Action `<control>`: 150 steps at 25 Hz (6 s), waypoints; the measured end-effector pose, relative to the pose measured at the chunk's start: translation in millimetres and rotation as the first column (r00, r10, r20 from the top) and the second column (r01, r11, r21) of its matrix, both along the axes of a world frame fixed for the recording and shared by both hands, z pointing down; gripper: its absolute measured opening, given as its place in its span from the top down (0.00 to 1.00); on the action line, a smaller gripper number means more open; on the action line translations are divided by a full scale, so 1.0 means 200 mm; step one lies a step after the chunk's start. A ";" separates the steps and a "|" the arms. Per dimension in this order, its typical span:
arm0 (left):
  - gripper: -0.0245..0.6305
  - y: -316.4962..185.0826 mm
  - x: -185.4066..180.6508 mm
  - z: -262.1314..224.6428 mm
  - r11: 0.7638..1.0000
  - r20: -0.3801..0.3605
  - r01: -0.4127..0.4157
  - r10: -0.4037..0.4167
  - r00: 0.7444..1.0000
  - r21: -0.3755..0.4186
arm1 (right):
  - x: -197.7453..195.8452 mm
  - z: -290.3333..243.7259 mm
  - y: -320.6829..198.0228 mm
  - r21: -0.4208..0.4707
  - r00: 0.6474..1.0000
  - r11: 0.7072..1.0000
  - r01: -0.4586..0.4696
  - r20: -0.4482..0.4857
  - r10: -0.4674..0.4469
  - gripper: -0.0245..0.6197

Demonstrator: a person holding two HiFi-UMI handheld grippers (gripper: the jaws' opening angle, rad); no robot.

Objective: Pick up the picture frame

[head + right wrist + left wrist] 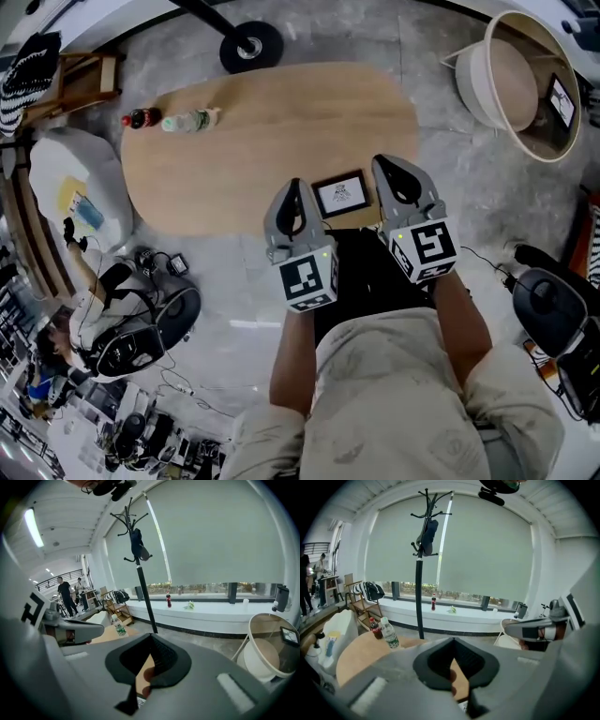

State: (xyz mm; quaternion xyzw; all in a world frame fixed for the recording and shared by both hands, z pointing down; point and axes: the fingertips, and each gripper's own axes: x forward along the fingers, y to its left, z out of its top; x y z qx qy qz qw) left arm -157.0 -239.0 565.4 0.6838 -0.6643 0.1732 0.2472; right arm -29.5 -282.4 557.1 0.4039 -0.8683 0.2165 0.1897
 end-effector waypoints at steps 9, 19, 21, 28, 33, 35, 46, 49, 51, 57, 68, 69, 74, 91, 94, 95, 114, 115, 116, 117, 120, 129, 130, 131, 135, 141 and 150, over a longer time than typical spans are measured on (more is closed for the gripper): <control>0.96 0.14 0.05 0.37 0.989 -0.025 -0.031 0.027 0.999 -0.148 | 0.03 0.36 0.12 -0.136 0.997 0.991 0.007 -0.074 -0.017 0.96; 0.96 0.32 0.12 0.77 0.950 -0.095 -0.050 0.022 0.995 -0.307 | 0.10 0.80 0.32 -0.299 0.980 0.953 0.049 -0.170 -0.104 0.96; 0.96 0.35 0.12 0.85 0.939 -0.107 -0.051 0.016 0.994 -0.341 | 0.10 0.89 0.37 -0.344 0.979 0.938 0.043 -0.174 -0.109 0.96; 0.88 0.47 0.13 1.14 0.879 -0.153 -0.063 -0.011 0.988 -0.473 | 0.13 1.16 0.53 -0.484 0.966 0.875 0.018 -0.217 -0.140 0.93; 0.87 0.57 0.12 1.30 0.841 -0.167 -0.080 -0.013 0.986 -0.536 | 0.13 1.30 0.59 -0.531 0.957 0.847 0.015 -0.239 -0.167 0.90; 0.85 0.60 0.13 1.36 0.825 -0.175 -0.085 -0.017 0.984 -0.559 | 0.13 1.34 0.60 -0.554 0.957 0.833 0.006 -0.237 -0.165 0.86; 0.79 0.66 0.13 1.52 0.781 -0.202 -0.084 -0.055 0.978 -0.619 | 0.14 1.55 0.67 -0.639 0.950 0.769 -0.025 -0.254 -0.180 0.79; 0.79 0.66 0.15 1.56 0.770 -0.214 -0.096 -0.053 0.975 -0.631 | 0.14 1.57 0.68 -0.650 0.949 0.760 -0.025 -0.254 -0.186 0.79; 0.79 0.66 0.15 1.59 0.763 -0.220 -0.097 -0.060 0.974 -0.639 | 0.13 1.59 0.68 -0.658 0.948 0.752 -0.029 -0.258 -0.189 0.79; 0.80 0.66 0.14 1.59 0.762 -0.229 -0.100 -0.064 0.971 -0.640 | 0.13 1.62 0.68 -0.675 0.953 0.735 -0.056 -0.255 -0.161 0.80; 0.83 0.65 0.13 1.53 0.780 -0.224 -0.082 -0.076 0.972 -0.621 | 0.14 1.57 0.66 -0.640 0.950 0.762 -0.104 -0.291 -0.115 0.85; 0.83 0.64 0.13 1.52 0.783 -0.223 -0.082 -0.074 0.972 -0.616 | 0.14 1.56 0.66 -0.636 0.950 0.765 -0.104 -0.291 -0.113 0.85; 0.83 0.59 0.14 1.43 0.803 -0.216 -0.085 -0.055 0.975 -0.590 | 0.15 1.48 0.62 -0.610 0.953 0.784 -0.113 -0.290 -0.088 0.85; 0.83 0.46 0.21 1.00 0.881 -0.162 -0.081 0.005 0.987 -0.466 | 0.24 1.06 0.52 -0.467 0.965 0.873 -0.140 -0.264 0.014 0.85; 0.83 0.45 0.26 0.91 0.894 -0.156 -0.087 0.020 0.988 -0.440 | 0.29 0.98 0.52 -0.438 0.965 0.886 -0.150 -0.260 0.035 0.85; 0.83 0.45 0.28 0.88 0.899 -0.152 -0.091 0.027 0.988 -0.428 | 0.30 0.95 0.51 -0.428 0.966 0.891 -0.151 -0.256 0.040 0.85; 0.83 0.32 0.44 0.06 0.990 -0.038 -0.076 0.072 0.997 -0.116 | 0.47 0.16 0.39 -0.134 0.980 0.980 -0.150 -0.152 0.129 0.85; 0.83 0.32 0.44 0.02 0.992 -0.032 -0.076 0.073 0.997 -0.102 | 0.47 0.12 0.39 -0.119 0.981 0.982 -0.148 -0.146 0.130 0.85; 0.83 0.32 0.44 -0.02 0.993 -0.028 -0.075 0.072 0.997 -0.091 | 0.47 0.08 0.39 -0.105 0.981 0.984 -0.146 -0.143 0.131 0.85; 0.83 0.32 0.45 -0.06 0.994 -0.025 -0.073 0.072 0.997 -0.080 | 0.48 0.04 0.38 -0.092 0.982 0.985 -0.144 -0.139 0.131 0.85; 0.83 0.31 0.47 -0.17 0.997 -0.013 -0.072 0.071 0.997 -0.041 | 0.49 -0.07 0.37 -0.054 0.983 0.988 -0.144 -0.125 0.136 0.85; 0.83 0.30 0.46 -0.52 0.994 0.024 -0.057 0.055 0.998 0.094 | 0.48 -0.45 0.34 0.104 0.990 0.988 -0.111 -0.075 0.119 0.85; 0.83 0.30 0.46 -0.57 0.992 0.029 -0.056 0.053 0.998 0.111 | 0.48 -0.49 0.34 0.120 0.990 0.986 -0.114 -0.068 0.122 0.85; 0.83 0.30 0.46 -0.61 0.990 0.034 -0.056 0.052 0.998 0.128 | 0.48 -0.54 0.34 0.139 0.990 0.984 -0.115 -0.060 0.124 0.85; 0.83 0.29 0.46 -0.79 0.978 0.061 -0.065 0.054 0.997 0.199 | 0.48 -0.72 0.32 0.215 0.991 0.969 -0.119 -0.034 0.129 0.85; 0.83 0.28 0.44 -1.06 0.950 0.075 -0.066 0.046 0.996 0.306 | 0.46 -1.01 0.31 0.324 0.991 0.937 -0.127 0.000 0.134 0.85; 0.83 0.26 0.43 -1.60 0.863 0.116 -0.084 0.030 0.993 0.499 | 0.45 -1.55 0.30 0.496 0.988 0.854 -0.157 0.069 0.141 0.85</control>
